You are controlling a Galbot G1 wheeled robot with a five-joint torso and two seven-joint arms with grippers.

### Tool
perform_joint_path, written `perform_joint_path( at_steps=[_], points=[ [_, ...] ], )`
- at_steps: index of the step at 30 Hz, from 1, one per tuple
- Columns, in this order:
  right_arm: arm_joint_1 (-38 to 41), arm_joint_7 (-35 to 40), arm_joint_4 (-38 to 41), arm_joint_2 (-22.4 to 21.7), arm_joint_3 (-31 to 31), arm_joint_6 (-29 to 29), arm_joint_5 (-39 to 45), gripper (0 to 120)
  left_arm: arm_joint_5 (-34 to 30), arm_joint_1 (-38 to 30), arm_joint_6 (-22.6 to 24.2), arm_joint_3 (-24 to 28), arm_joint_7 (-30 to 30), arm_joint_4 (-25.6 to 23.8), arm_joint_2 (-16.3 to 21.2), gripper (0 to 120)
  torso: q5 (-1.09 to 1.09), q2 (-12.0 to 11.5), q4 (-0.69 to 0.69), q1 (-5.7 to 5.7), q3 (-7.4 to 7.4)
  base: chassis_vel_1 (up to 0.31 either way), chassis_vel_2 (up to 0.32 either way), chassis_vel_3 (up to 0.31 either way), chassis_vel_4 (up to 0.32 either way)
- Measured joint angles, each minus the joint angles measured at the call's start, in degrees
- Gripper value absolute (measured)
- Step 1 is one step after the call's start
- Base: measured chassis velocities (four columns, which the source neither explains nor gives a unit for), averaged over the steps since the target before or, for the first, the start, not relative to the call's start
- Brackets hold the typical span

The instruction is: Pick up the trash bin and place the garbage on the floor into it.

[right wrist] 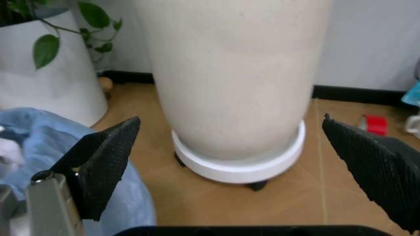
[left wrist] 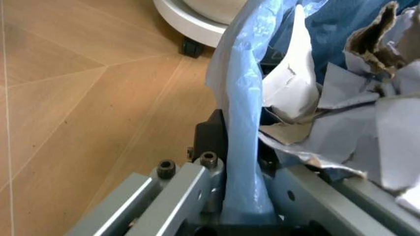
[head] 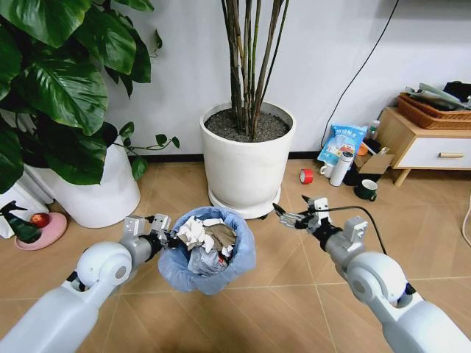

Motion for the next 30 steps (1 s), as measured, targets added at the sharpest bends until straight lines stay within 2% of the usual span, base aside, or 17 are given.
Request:
perform_joint_path(
  at_steps=[11, 19, 26, 30],
  points=[
    [-4.7, -1.5, 0.9, 0.9, 4.9, 0.8, -1.2, 100, 0.3, 0.5, 0.0, -0.1, -0.1, -0.8, -0.1, 0, 0.01, 0.0, -0.02, -0.01, -0.01, 0.102, -0.113, -0.108, 0.109],
    [-7.8, -2.4, 1.3, 2.3, 7.2, 1.7, -2.7, 100, 0.6, 1.1, 0.0, 0.0, -0.2, -1.5, -0.1, 0, 0.00, 0.0, 0.01, -0.01, -0.01, 0.136, -0.138, -0.140, 0.141],
    [-14.8, -0.2, -4.2, 6.3, 11.0, 0.1, -7.1, 100, 0.8, 1.6, 0.0, -0.2, -0.3, -2.4, -0.2, 0, 0.02, 0.0, -0.01, -0.01, -0.01, 0.057, -0.056, -0.057, 0.054],
    [-18.5, -1.1, -7.0, 7.1, 13.7, 1.4, -7.9, 100, 1.0, 1.9, 0.0, -0.3, -0.2, -2.6, -0.4, 0, 0.01, 0.0, 0.00, 0.00, 0.00, 0.000, 0.000, 0.000, 0.000]
  ],
)
